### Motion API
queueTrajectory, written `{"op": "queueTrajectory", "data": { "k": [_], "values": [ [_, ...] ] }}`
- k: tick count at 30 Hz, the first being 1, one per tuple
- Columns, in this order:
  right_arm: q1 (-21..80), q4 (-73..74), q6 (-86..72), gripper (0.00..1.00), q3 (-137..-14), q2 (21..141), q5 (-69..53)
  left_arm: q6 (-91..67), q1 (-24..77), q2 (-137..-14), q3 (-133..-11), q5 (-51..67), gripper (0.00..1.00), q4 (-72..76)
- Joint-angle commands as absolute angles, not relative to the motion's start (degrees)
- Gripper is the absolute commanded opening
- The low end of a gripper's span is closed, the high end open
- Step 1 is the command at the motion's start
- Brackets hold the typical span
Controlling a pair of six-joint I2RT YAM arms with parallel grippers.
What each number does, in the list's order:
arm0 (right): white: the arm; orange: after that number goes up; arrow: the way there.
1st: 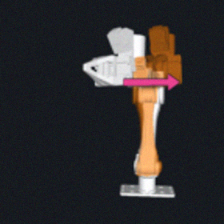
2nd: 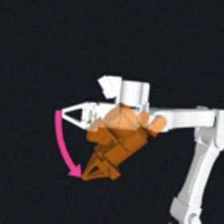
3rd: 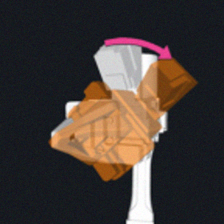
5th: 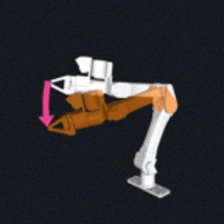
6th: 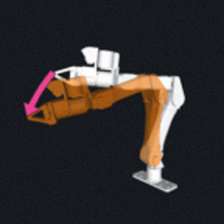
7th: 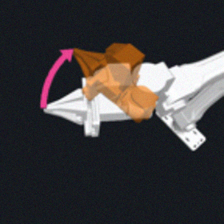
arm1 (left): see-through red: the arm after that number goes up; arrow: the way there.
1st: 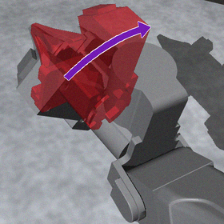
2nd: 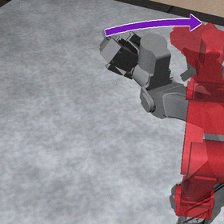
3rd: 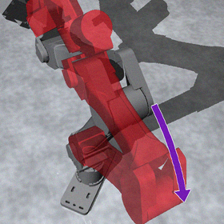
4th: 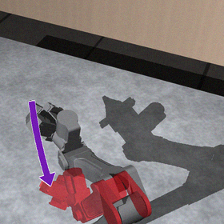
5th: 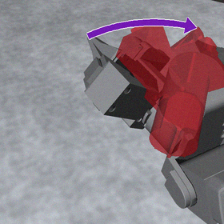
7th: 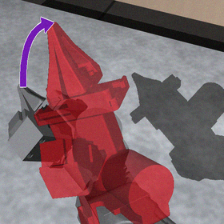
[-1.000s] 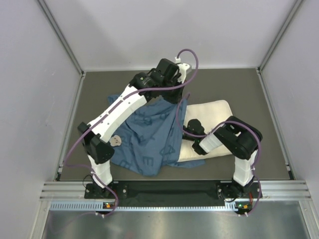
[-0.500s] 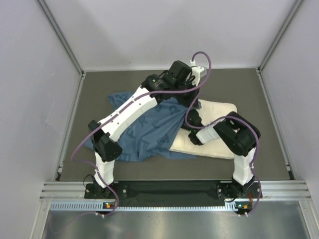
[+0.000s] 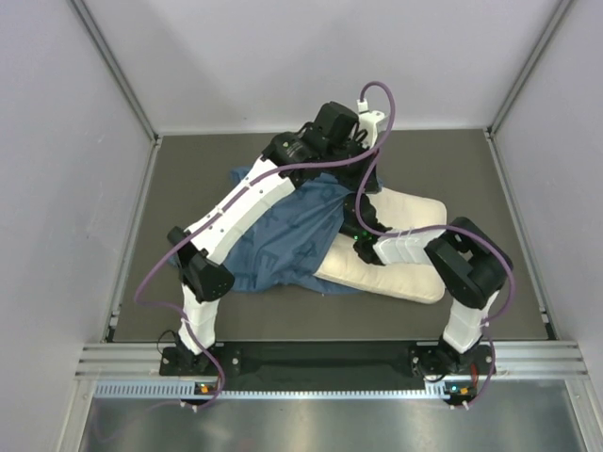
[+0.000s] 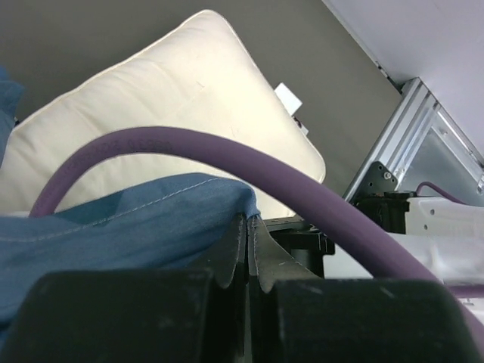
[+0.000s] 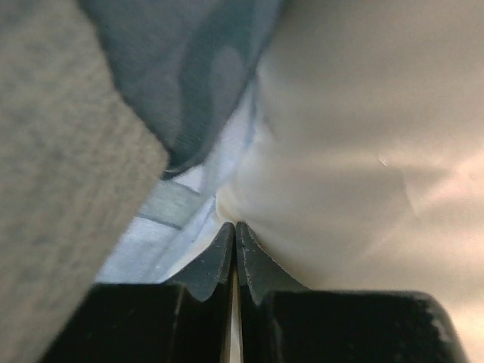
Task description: Put the pillow into the pillowcase
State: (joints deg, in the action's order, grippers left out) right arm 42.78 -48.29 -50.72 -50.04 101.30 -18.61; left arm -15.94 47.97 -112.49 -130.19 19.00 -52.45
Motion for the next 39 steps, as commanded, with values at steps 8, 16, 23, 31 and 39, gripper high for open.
{"op": "queueTrajectory", "data": {
  "k": [8,16,23,31,39],
  "values": [
    [37.97,-37.28,-48.18,0.27,-46.59,97.22,-17.94,-15.73,46.86,-114.26,-128.60,14.87,0.00,-50.89],
    [32.97,-38.13,-52.03,0.39,-36.22,88.42,-18.98,-16.70,41.40,-106.45,-112.95,17.14,0.00,-40.27],
    [27.60,-35.11,-53.44,0.55,-34.18,85.43,-23.29,-16.61,36.48,-99.07,-104.35,25.83,0.00,-35.97],
    [22.94,-25.24,-50.46,0.54,-35.15,78.96,-24.35,-14.68,35.16,-96.77,-103.10,27.87,0.00,-37.17],
    [14.62,3.49,-33.94,0.78,-43.42,64.61,-17.32,-12.83,36.12,-95.36,-95.19,21.11,0.00,-34.10]
  ]
}}
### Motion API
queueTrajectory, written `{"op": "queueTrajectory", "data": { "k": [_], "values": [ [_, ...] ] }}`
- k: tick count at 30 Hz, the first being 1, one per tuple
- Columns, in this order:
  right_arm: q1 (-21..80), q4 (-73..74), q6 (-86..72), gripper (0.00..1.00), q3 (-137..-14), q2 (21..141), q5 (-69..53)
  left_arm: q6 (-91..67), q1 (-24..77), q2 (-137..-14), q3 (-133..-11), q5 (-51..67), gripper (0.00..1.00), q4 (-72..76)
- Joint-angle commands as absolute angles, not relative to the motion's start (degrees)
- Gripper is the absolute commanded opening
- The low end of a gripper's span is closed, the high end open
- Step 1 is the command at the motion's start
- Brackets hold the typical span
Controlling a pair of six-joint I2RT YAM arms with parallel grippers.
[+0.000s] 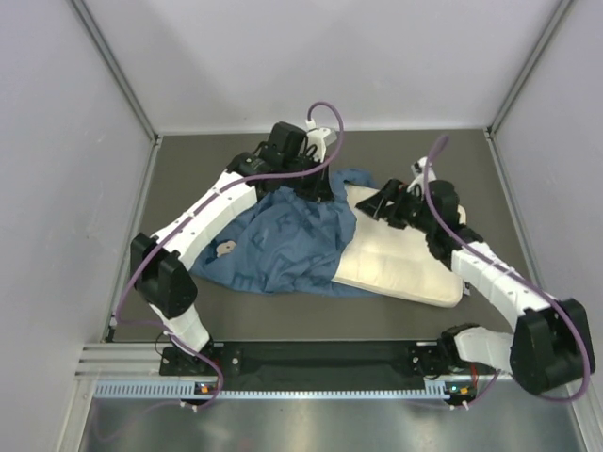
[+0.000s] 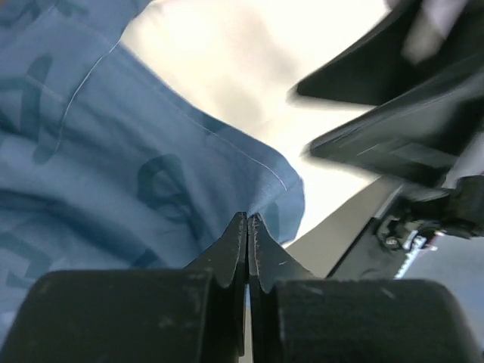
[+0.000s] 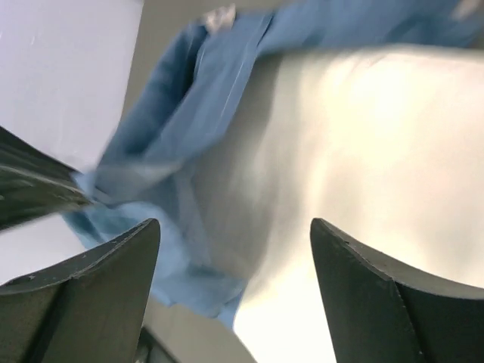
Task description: Put the pillow into the pillowcase
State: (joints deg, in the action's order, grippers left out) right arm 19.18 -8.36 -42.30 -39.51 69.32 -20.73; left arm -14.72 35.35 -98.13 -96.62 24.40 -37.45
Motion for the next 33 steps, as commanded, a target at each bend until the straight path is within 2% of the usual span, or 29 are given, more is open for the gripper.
{"op": "queueTrajectory", "data": {
  "k": [1,4,7,12,16,19,22,26,28,32,33],
  "values": [
    [13.02,5.78,-33.23,0.81,-43.50,62.77,-17.14,-12.40,36.82,-95.88,-95.10,19.61,0.00,-34.97],
    [7.39,7.81,-30.77,0.82,-44.29,62.57,-17.31,-11.16,38.23,-97.29,-95.54,14.95,0.00,-36.38],
    [6.15,10.45,-25.59,0.82,-49.20,68.08,-16.00,-10.90,39.37,-98.43,-96.24,12.66,0.00,-36.74],
    [4.31,18.63,-23.20,0.82,-57.39,75.58,-6.87,-8.97,43.05,-100.28,-99.31,3.81,0.00,-39.02],
    [-1.39,20.21,-25.83,0.84,-53.55,74.72,-0.19,-7.91,44.74,-102.91,-102.29,-1.39,0.00,-40.08],
    [-7.98,18.11,-27.51,0.84,-48.10,70.86,1.91,-8.26,45.26,-105.64,-104.84,-1.93,0.00,-39.90],
    [-10.28,18.02,-28.39,0.87,-44.75,68.47,5.70,-8.26,45.61,-108.62,-108.26,-1.67,0.00,-40.08],
    [-12.04,16.79,-30.58,0.89,-41.93,69.43,2.56,-7.74,46.23,-112.05,-112.93,-2.63,0.00,-40.78],
    [-12.04,13.99,-30.41,0.88,-40.09,71.19,-4.17,-7.12,46.67,-114.16,-115.73,-3.16,0.00,-41.57],
    [-9.77,6.61,-32.33,0.71,-36.22,72.86,-19.22,-5.45,47.28,-117.50,-120.49,-3.34,0.00,-42.10],
    [-8.45,4.76,-32.95,0.61,-35.34,71.47,-21.51,-5.10,47.46,-119.16,-121.63,-3.51,0.00,-42.45]
  ]
}}
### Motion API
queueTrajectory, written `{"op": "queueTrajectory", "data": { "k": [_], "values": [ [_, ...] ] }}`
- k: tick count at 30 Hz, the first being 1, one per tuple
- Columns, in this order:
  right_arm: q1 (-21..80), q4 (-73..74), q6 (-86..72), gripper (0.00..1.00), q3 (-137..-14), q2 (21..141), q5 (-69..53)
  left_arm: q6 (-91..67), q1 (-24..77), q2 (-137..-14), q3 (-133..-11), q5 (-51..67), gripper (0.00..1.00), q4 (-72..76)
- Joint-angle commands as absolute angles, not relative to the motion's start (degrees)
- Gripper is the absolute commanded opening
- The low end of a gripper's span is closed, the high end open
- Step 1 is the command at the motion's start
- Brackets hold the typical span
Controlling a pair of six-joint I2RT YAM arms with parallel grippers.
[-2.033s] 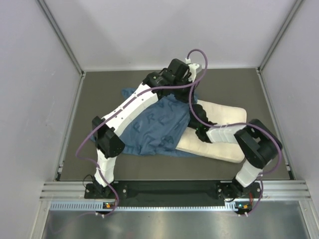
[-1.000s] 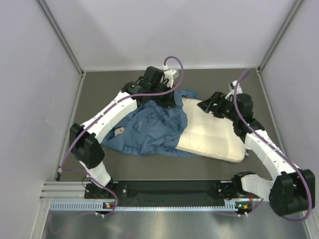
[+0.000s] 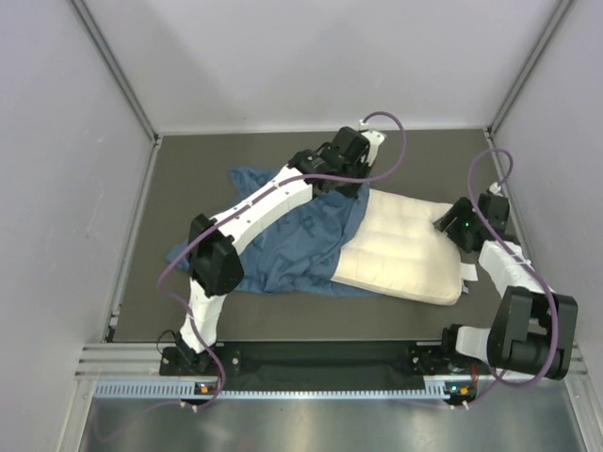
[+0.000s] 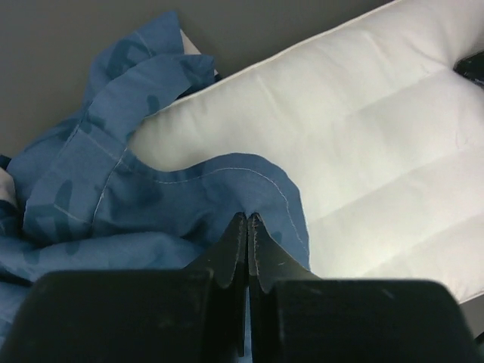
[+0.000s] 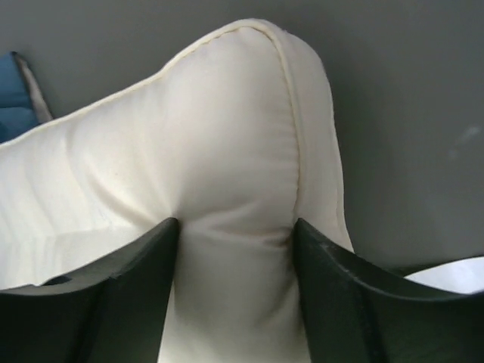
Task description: Put the pillow into the pillowcase
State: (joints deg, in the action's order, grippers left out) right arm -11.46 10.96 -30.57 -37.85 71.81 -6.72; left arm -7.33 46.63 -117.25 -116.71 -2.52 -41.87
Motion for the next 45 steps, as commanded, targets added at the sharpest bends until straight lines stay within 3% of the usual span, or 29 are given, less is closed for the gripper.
{"op": "queueTrajectory", "data": {
  "k": [1,5,8,14,21,24,28,33,37,41,45],
  "values": [
    [-6.35,3.18,-33.74,0.58,-33.85,70.15,-23.53,-4.14,47.63,-120.14,-124.34,-3.60,0.00,-42.71],
    [15.92,3.25,-37.95,0.56,-34.54,62.50,-14.70,-1.32,49.13,-126.11,-133.49,-4.74,0.00,-45.78],
    [25.19,4.57,-40.86,0.56,-34.81,59.77,-10.99,-0.70,49.75,-129.46,-138.16,-4.57,0.00,-47.55],
    [30.14,7.21,-41.84,0.58,-32.00,55.55,-8.44,-0.97,49.92,-128.68,-134.30,-1.93,0.00,-46.32],
    [29.97,12.91,-37.71,0.78,-35.05,47.91,-3.44,1.05,49.83,-120.60,-120.80,-10.71,0.01,-47.11],
    [28.05,16.43,-33.50,0.81,-40.40,48.94,1.13,1.23,49.92,-115.68,-114.38,-12.39,0.16,-46.32],
    [18.93,17.23,-30.24,0.82,-46.66,53.86,-3.48,0.97,50.10,-111.36,-108.56,-11.69,0.40,-43.78],
    [8.72,11.72,-29.27,0.84,-52.73,66.06,-11.06,-2.78,50.89,-107.76,-103.46,-13.18,0.58,-40.88],
    [1.77,0.48,-31.81,0.84,-53.78,76.00,-22.37,-7.64,51.33,-103.72,-99.24,-13.02,0.71,-40.08],
    [1.84,-5.27,-31.38,0.85,-59.93,89.51,-26.36,-10.98,52.64,-98.62,-94.06,-11.95,0.77,-40.17],
    [3.33,-6.06,-29.02,0.94,-69.59,100.79,-25.85,-13.26,57.38,-95.98,-91.15,-14.68,0.83,-40.43]
  ]
}}
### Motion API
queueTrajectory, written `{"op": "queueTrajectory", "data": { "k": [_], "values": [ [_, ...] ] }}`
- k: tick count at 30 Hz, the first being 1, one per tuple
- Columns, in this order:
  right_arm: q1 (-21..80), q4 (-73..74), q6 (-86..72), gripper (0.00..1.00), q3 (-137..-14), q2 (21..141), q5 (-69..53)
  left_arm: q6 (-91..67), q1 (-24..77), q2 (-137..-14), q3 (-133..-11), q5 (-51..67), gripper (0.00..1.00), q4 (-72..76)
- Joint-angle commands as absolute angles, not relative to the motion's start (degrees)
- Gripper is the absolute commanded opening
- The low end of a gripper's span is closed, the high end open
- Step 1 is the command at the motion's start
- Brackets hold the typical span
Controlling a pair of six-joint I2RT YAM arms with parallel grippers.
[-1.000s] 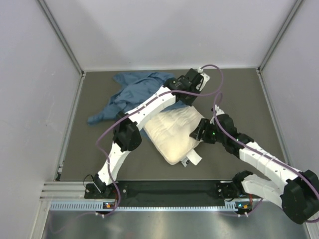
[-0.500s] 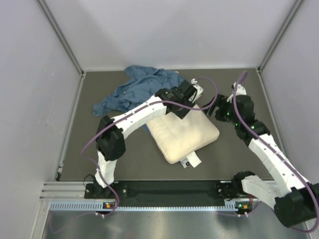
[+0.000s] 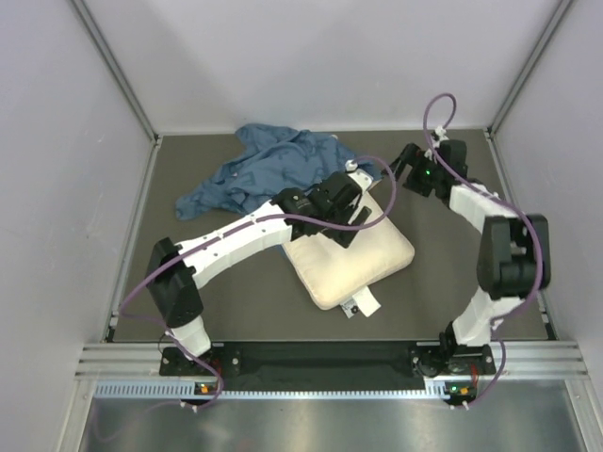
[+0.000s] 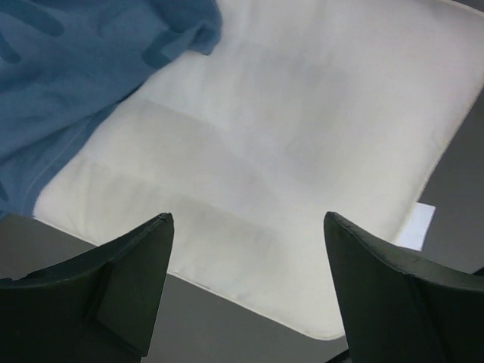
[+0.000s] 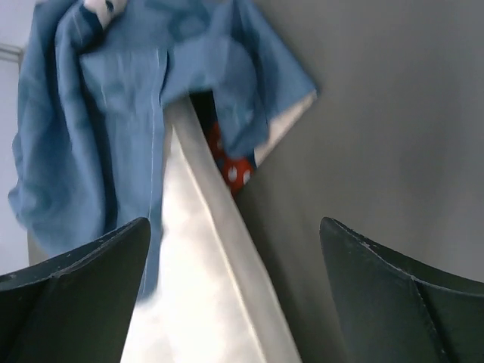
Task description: Put the pillow into the pillowcase
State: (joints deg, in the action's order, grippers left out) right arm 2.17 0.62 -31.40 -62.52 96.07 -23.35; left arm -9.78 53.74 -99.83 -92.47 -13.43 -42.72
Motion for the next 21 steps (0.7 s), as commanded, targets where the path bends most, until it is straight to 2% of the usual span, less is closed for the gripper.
{"op": "queueTrajectory", "data": {
  "k": [1,2,3,10,12,14,15,16,18,19,20,21],
  "values": [
    [3.77,-5.89,-28.22,0.94,-71.18,102.90,-25.06,-14.05,58.18,-95.72,-90.79,-14.76,0.86,-40.52],
    [4.13,-5.11,-27.43,0.94,-75.02,107.18,-24.35,-15.45,58.97,-95.89,-90.18,-15.20,0.87,-40.60],
    [4.83,-4.14,-26.38,0.94,-76.97,109.31,-23.74,-16.08,60.63,-96.24,-90.18,-15.81,0.99,-40.78],
    [9.31,2.80,-20.66,0.92,-90.95,121.88,-19.87,-21.00,64.86,-101.50,-90.70,-23.55,0.99,-42.10],
    [10.54,5.53,-19.17,0.90,-95.70,124.00,-19.25,-21.71,65.04,-103.26,-90.79,-23.99,0.99,-42.01],
    [10.98,6.24,-19.33,0.83,-98.86,126.47,-19.07,-21.97,65.30,-104.41,-90.79,-23.99,0.99,-41.23],
    [11.25,6.50,-19.86,0.78,-99.83,127.08,-19.25,-22.06,65.65,-105.89,-90.88,-24.26,0.99,-41.22],
    [11.25,6.68,-20.12,0.61,-101.58,128.22,-19.51,-22.32,65.74,-106.78,-91.40,-24.34,0.99,-41.22],
    [11.25,7.55,-20.48,0.38,-102.56,128.67,-19.60,-22.94,65.92,-109.67,-92.37,-24.43,0.99,-42.62],
    [11.25,7.91,-20.48,0.15,-102.31,128.24,-19.25,-23.72,65.92,-110.56,-93.33,-24.96,0.99,-43.41],
    [11.25,8.26,-20.48,0.07,-101.70,127.54,-18.46,-23.99,65.92,-111.52,-93.60,-26.27,0.99,-43.94],
    [11.16,8.26,-20.39,0.02,-100.56,126.57,-18.11,-24.26,65.83,-113.45,-93.69,-27.50,0.99,-44.38]
  ]
}}
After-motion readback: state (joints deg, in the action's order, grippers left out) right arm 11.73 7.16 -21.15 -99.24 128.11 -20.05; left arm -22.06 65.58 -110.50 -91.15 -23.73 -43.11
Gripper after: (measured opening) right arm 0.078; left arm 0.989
